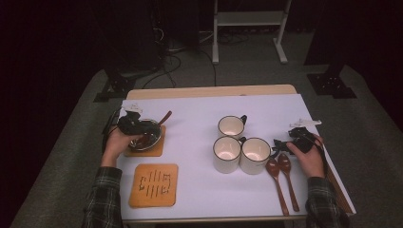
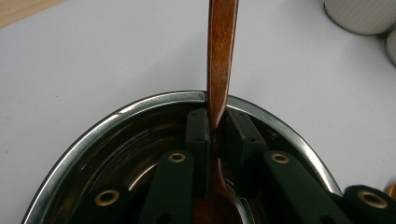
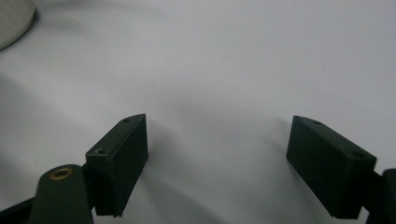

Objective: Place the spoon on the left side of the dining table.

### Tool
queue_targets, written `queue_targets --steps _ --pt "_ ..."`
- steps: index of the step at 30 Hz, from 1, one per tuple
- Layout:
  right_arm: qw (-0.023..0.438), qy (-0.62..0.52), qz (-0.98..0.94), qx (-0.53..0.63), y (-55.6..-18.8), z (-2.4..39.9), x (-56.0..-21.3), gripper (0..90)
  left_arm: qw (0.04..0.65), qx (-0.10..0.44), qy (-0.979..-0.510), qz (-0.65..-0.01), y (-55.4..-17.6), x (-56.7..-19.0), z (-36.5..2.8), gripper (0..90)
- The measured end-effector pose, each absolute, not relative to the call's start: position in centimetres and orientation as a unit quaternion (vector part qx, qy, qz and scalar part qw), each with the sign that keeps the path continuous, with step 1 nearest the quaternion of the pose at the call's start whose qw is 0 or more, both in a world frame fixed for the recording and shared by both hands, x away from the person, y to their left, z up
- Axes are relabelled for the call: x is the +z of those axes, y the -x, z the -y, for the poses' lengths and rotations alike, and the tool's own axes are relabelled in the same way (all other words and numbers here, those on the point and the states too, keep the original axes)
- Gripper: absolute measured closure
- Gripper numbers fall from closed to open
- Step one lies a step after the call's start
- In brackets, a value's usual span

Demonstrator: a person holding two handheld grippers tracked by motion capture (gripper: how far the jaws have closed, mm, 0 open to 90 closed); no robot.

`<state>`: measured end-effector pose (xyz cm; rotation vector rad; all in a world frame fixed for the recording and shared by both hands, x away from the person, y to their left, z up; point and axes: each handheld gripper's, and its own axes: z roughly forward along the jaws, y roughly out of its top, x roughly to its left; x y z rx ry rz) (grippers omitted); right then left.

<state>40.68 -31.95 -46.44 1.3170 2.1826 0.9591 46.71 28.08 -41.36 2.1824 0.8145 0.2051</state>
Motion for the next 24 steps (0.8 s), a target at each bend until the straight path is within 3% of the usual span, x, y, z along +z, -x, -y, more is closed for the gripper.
queue_targets --steps 17,24 --pt "0.208 -0.473 -0.784 0.345 -40.7 32.0 -46.4 19.1 0.410 0.082 -0.850 -0.321 -46.3 -40.2 -28.2 79.6" --pt "0.208 -0.473 -0.784 0.345 -40.7 32.0 -46.4 19.1 0.415 0.073 -0.850 -0.318 -46.1 -39.6 -27.7 88.0"
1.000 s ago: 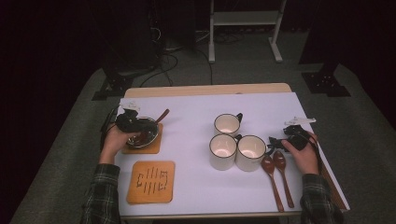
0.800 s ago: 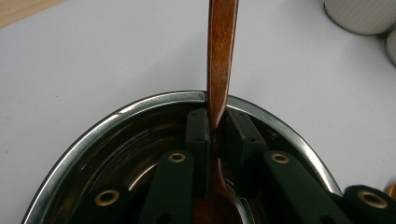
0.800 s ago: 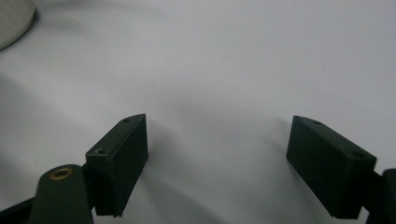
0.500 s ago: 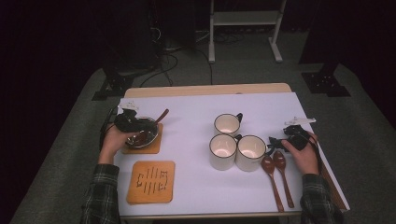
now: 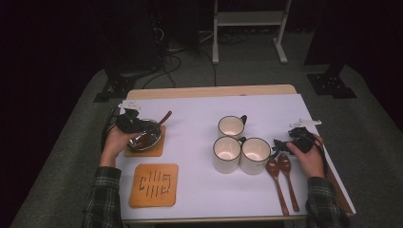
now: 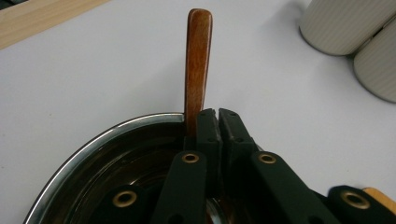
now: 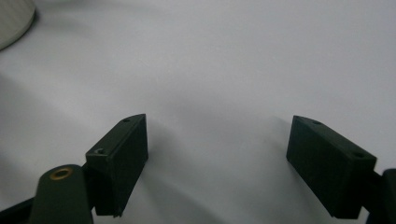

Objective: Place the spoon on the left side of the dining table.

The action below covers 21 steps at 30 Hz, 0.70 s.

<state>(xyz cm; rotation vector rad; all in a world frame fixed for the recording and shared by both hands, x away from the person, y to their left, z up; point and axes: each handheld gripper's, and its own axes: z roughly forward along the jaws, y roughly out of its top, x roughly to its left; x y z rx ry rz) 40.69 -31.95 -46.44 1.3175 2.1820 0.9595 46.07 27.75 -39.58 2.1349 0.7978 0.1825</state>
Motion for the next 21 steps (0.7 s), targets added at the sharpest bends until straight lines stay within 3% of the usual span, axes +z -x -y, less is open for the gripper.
queue_targets --steps 21 --pt "0.207 -0.473 -0.783 0.345 -40.7 32.0 -46.4 19.1 0.416 0.075 -0.852 -0.307 -47.3 -38.2 -24.6 90.0"
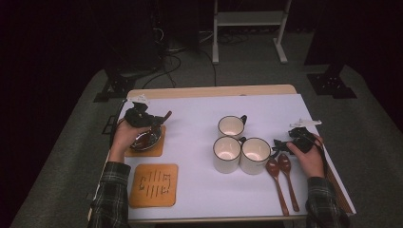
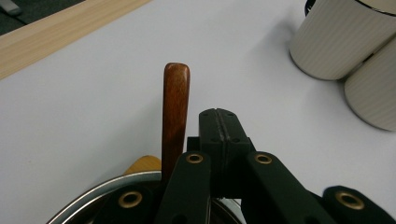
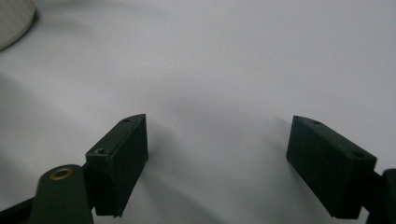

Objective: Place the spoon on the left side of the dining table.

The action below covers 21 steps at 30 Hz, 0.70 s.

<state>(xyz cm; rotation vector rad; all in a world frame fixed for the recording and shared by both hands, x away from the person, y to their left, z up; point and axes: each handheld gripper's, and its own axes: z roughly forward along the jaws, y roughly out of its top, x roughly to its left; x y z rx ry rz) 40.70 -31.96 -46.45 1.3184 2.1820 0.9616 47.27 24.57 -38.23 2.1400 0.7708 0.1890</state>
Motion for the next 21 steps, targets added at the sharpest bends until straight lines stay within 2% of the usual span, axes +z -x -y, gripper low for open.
queue_targets --steps 10,21 --pt "0.207 -0.473 -0.783 0.345 -40.7 32.0 -46.5 19.1 0.401 0.070 -0.861 -0.304 -48.1 -38.9 -23.0 90.0" --pt "0.208 -0.473 -0.784 0.345 -40.7 32.0 -46.4 19.1 0.381 0.081 -0.861 -0.325 -48.6 -39.5 -23.2 90.0"
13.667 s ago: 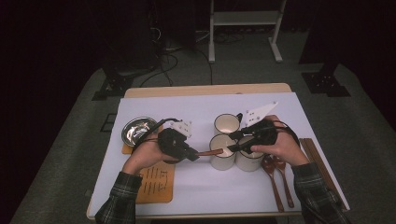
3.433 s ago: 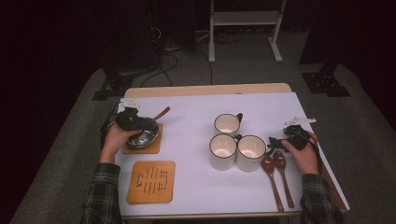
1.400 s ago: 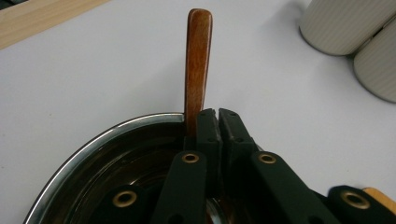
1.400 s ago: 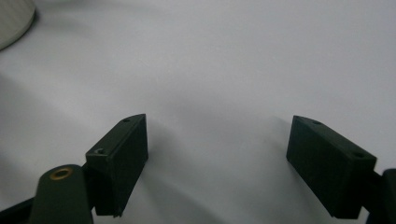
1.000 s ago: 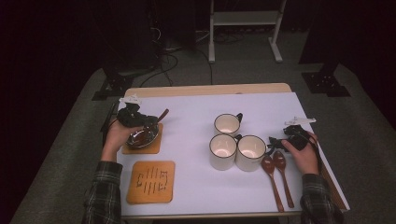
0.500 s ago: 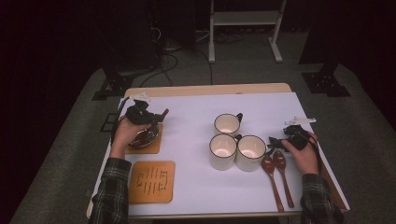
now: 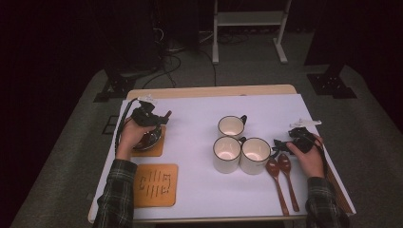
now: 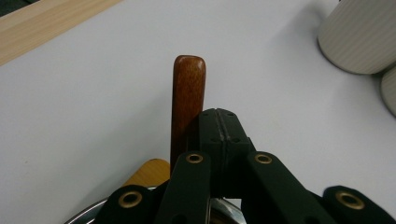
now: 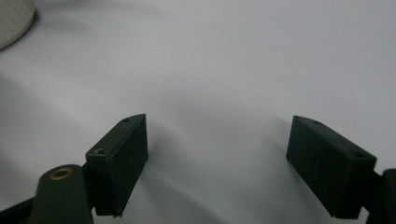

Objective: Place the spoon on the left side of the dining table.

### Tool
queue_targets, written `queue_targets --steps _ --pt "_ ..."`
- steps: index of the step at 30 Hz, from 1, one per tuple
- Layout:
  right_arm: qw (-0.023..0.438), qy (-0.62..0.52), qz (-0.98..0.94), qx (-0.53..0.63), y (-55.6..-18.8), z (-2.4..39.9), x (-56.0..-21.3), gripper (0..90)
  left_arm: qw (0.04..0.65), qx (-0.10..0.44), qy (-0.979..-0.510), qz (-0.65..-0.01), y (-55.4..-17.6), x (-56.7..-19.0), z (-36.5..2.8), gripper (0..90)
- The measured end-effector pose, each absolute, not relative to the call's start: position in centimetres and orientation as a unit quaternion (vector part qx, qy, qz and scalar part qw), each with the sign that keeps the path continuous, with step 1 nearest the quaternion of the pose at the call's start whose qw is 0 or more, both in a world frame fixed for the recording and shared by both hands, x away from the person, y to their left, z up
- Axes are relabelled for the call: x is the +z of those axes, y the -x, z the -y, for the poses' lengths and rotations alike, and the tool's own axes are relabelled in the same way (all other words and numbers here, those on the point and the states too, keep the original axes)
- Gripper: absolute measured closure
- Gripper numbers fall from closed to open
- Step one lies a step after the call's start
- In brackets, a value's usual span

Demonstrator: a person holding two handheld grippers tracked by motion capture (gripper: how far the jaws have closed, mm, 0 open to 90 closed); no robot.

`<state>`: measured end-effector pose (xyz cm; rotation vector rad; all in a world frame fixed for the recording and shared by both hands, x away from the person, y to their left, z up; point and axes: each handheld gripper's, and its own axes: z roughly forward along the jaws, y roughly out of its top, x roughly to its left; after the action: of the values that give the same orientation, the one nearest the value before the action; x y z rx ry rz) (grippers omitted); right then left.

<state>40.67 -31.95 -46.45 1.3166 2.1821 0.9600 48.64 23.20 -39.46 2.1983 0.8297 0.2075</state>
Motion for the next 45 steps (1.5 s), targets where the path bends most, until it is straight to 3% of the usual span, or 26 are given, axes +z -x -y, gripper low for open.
queue_targets --steps 45 --pt "0.209 -0.473 -0.784 0.344 -40.6 31.9 -46.5 19.1 0.383 0.098 -0.834 -0.384 -49.9 -40.0 -27.0 90.0"
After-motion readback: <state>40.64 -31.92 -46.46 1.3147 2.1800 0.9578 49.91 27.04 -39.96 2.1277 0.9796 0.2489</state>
